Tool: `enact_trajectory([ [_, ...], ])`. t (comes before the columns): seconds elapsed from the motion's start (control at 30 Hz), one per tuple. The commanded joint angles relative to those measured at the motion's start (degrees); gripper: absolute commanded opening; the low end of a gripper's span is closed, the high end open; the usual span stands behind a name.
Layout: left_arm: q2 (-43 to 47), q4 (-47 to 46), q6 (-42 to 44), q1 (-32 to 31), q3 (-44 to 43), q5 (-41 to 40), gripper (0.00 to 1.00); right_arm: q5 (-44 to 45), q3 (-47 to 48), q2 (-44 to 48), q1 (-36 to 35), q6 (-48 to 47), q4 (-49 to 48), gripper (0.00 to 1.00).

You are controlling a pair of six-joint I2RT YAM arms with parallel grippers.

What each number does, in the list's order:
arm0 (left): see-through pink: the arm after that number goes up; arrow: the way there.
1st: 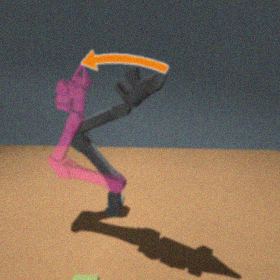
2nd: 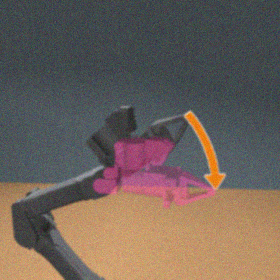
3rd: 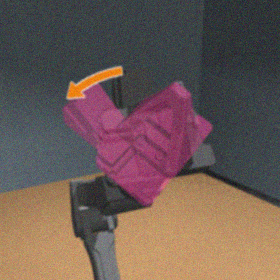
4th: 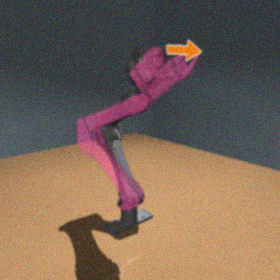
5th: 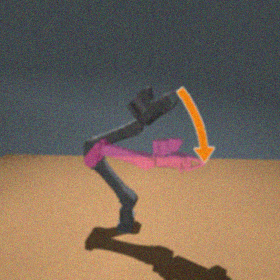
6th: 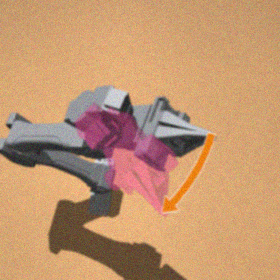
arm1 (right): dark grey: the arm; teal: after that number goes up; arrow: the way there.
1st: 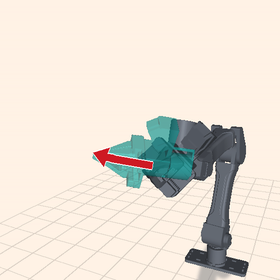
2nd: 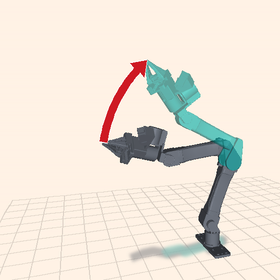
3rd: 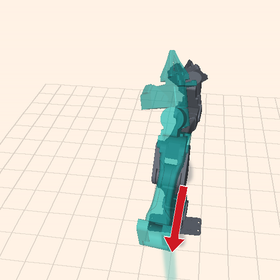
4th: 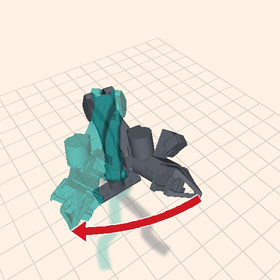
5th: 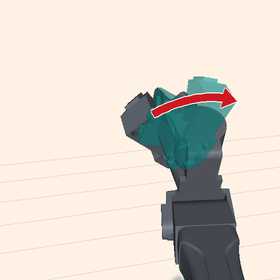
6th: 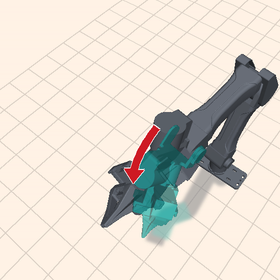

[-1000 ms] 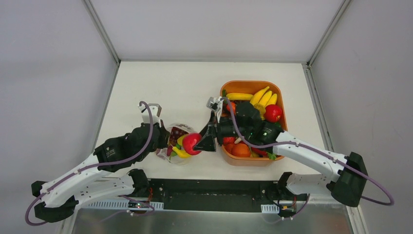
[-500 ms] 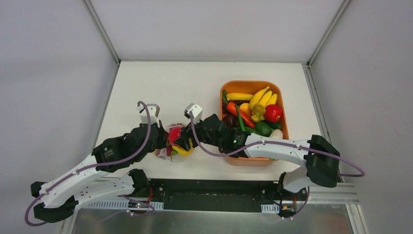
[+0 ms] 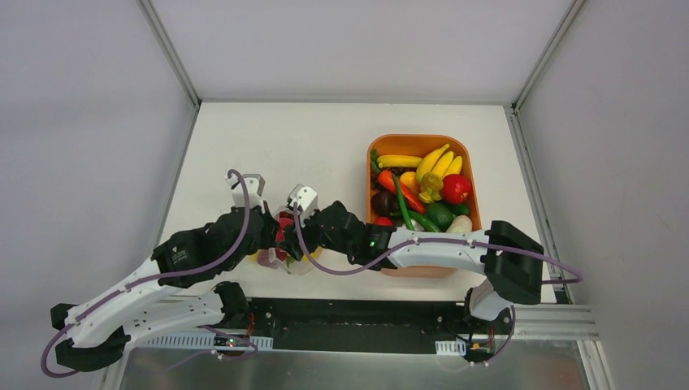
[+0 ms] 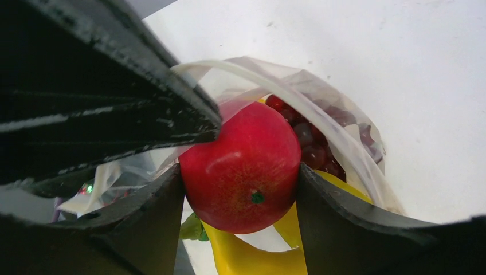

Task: Place the food in the zip-top bag and seal the zipper

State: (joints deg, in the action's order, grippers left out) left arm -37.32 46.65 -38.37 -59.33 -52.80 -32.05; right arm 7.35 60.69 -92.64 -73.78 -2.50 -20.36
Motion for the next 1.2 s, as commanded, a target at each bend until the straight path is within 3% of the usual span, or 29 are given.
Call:
enact_trajectory([
  [0.0, 2.23, -0.09, -1.34, -0.61, -1.52, -3.33, 0.02, -13.64, 0.51, 3.10, -0.28, -3.66, -2.57, 0.59],
  [0.13, 3.08, -0.13, -1.44, -0.62, -1.52, -3.70, 0.02, -20.57, 3.38, 0.05, -0.22, -4.62, 0.68, 0.63],
  [0.3, 3.20, 0.10, -2.07, -0.61, -1.33, -3.04, 0.01, -15.36, 6.55, -3.96, -0.23, -4.96, 3.43, 0.71],
  [0.47, 3.97, 0.22, -2.76, -0.61, -0.60, -3.68, 0.02, -15.52, 5.23, -0.97, -0.23, -3.47, 2.79, 0.88],
  [0.67, 4.10, 0.33, -2.84, -0.63, -0.44, -4.84, 0.02, -15.35, 2.33, 6.73, 0.02, -1.81, 2.58, 0.92],
  [0.77, 4.04, 0.42, -2.93, -0.62, -0.37, -5.20, 0.02, -17.44, 0.50, 10.39, 0.29, -1.44, 2.29, 0.91],
  [0.9, 4.01, 0.62, -3.02, -0.61, -0.30, -5.38, 0.02, -17.82, -1.43, 15.60, 0.30, -1.85, 3.63, 0.76],
  [1.1, 3.78, 1.03, -2.32, -0.61, -0.78, -5.68, 0.02, -9.95, -8.84, 23.21, 1.60, -6.84, 3.38, 0.74],
  [1.17, 3.69, 1.47, -1.96, -0.61, -0.87, -5.70, 0.02, -8.03, -11.50, 25.21, 4.12, -7.85, 3.27, 0.69],
])
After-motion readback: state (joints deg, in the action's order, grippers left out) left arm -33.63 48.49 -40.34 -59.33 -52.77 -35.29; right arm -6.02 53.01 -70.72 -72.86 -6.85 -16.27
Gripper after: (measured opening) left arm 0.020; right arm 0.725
